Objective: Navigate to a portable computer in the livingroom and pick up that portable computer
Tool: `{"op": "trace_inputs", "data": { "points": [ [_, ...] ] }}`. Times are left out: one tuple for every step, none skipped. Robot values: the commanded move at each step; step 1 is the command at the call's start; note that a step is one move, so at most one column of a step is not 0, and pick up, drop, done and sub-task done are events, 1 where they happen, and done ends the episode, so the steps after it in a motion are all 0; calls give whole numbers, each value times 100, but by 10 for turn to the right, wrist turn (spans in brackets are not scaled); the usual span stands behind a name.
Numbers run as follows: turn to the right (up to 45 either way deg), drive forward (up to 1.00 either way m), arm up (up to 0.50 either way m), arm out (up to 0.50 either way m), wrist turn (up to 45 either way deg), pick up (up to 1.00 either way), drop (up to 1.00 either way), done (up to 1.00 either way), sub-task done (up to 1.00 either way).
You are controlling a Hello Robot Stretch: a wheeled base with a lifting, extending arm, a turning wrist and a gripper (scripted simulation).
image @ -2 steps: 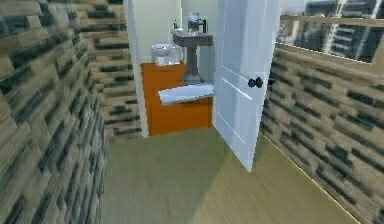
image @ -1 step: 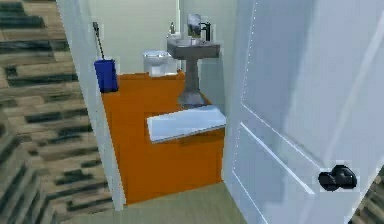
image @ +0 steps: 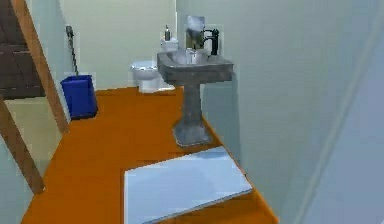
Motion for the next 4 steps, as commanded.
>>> {"op": "trace_inputs", "data": {
  "points": [
    [-60,0,0,0,0,0,0,0,0],
    [0,15,0,0,0,0,0,0,0],
    [-90,0,0,0,0,0,0,0,0],
    [0,45,0,0,0,0,0,0,0]
  ]
}}
